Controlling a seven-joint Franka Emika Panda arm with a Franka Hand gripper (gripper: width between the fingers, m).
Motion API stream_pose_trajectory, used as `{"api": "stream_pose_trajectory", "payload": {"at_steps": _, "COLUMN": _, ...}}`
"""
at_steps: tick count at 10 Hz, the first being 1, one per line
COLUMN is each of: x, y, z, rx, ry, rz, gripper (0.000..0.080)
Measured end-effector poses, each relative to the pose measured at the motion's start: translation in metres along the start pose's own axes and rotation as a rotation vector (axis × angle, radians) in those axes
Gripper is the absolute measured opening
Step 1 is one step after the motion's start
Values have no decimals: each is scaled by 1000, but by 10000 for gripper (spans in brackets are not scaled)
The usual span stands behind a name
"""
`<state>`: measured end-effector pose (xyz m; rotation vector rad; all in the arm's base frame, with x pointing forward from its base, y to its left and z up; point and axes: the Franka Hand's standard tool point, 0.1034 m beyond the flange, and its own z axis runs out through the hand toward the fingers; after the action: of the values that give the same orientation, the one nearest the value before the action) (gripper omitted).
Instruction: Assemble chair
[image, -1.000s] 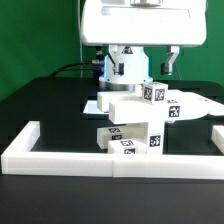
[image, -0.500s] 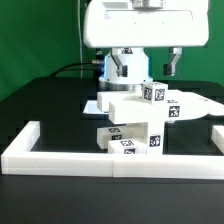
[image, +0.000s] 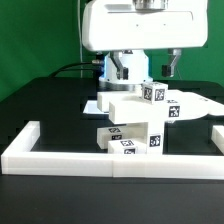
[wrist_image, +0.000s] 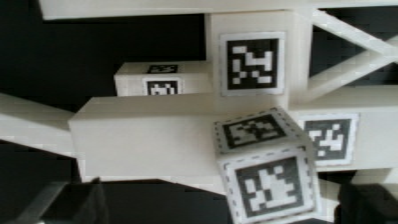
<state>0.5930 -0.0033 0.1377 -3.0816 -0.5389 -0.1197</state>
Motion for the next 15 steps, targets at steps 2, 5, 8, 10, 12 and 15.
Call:
{"api": "stream_pose_trajectory", "payload": {"at_steps": 2, "x": 3, "y": -11, "z": 2, "rx": 11, "ry": -6, "rz": -18, "gripper": 648}}
{"api": "stream_pose_trajectory", "payload": {"at_steps": 5, "x": 0, "y": -14, "z": 12, "rx": 12, "ry": -21, "rz": -21, "gripper": 648}}
{"api": "stream_pose_trajectory", "payload": {"at_steps": 8, "x": -1, "y": -15, "z": 17, "rx": 11, "ry": -26, "rz": -19, "gripper": 648}}
{"api": "stream_pose_trajectory", "payload": {"at_steps": 10, "x": -1, "y": -15, "z": 17, "rx": 11, "ry": -26, "rz": -18, "gripper": 410}}
{"api": "stream_pose_trajectory", "payload": {"at_steps": 12, "x": -1, "y": -15, "z": 17, "rx": 11, "ry": -26, "rz": -11, "gripper": 285}}
{"api": "stream_pose_trajectory", "payload": {"at_steps": 15, "x": -1, "y": -15, "z": 17, "rx": 10, "ry": -26, "rz": 108, "gripper": 285}}
